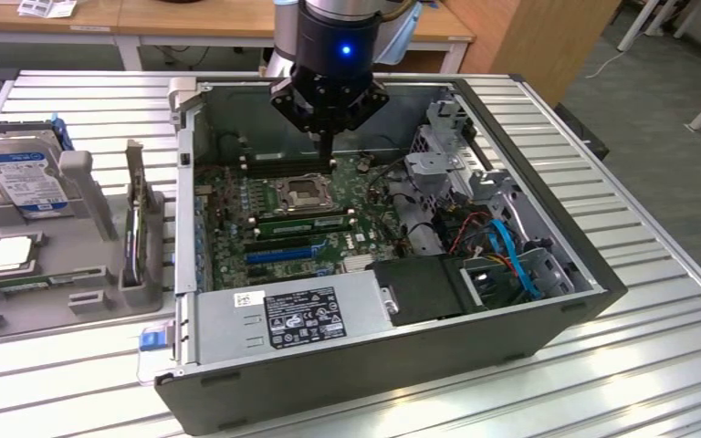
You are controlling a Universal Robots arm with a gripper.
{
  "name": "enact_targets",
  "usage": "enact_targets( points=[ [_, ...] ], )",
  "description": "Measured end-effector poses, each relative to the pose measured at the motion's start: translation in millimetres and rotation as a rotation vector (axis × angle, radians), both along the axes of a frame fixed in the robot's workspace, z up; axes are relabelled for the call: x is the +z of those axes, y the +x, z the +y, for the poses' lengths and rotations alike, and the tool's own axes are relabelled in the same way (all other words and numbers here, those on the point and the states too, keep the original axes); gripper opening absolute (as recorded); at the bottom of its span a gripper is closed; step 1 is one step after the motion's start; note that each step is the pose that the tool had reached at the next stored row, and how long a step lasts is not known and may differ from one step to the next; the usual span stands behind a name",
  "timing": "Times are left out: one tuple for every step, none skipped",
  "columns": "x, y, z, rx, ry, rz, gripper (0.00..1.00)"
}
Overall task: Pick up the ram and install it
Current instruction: 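Press down the ram until it locks into place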
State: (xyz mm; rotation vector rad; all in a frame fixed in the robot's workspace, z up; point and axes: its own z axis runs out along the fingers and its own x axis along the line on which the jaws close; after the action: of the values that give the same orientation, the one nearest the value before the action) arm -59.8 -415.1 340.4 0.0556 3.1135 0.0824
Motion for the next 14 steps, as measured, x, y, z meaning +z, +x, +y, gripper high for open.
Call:
enact_targets(
  points=[
    [0.0, 0.0, 0.0, 0.0, 0.0, 0.0, 0.1],
    [0.0, -0.1, 0.0, 0.0, 0.0, 0.0001, 0.1],
    [0.0, -0.1, -0.1, 0.0, 0.0, 0.0001, 0.1],
    [0.0, -0.1, 0.0, 0.0, -0.0001, 0.0001, 0.1],
    [0.0, -0.4, 0.2, -0.001, -0.0001, 0.0001, 0.1],
    [-0.1, -0.5, 0.5, -0.003, 0.0, 0.0001, 0.1],
    [-0.1, -0.5, 0.7, -0.008, 0.0, 0.0001, 0.1],
    [-0.1, -0.5, 0.7, -0.01, 0.0, 0.0001, 0.1],
    [-0.2, -0.5, 0.7, -0.011, 0.0, 0.0001, 0.1],
    [-0.1, -0.5, 0.8, -0.011, -0.0001, 0.0001, 0.1],
    [-0.2, -0.5, 0.8, -0.011, 0.0, 0.0, 0.1],
    [-0.2, -0.6, 0.9, -0.011, 0.0, 0.0001, 0.1],
    [-0.3, -0.6, 1.0, -0.012, 0.0001, 0.0001, 0.1],
    [-0.2, -0.7, 1.2, -0.013, -0.0001, 0.0001, 0.1]
  ],
)
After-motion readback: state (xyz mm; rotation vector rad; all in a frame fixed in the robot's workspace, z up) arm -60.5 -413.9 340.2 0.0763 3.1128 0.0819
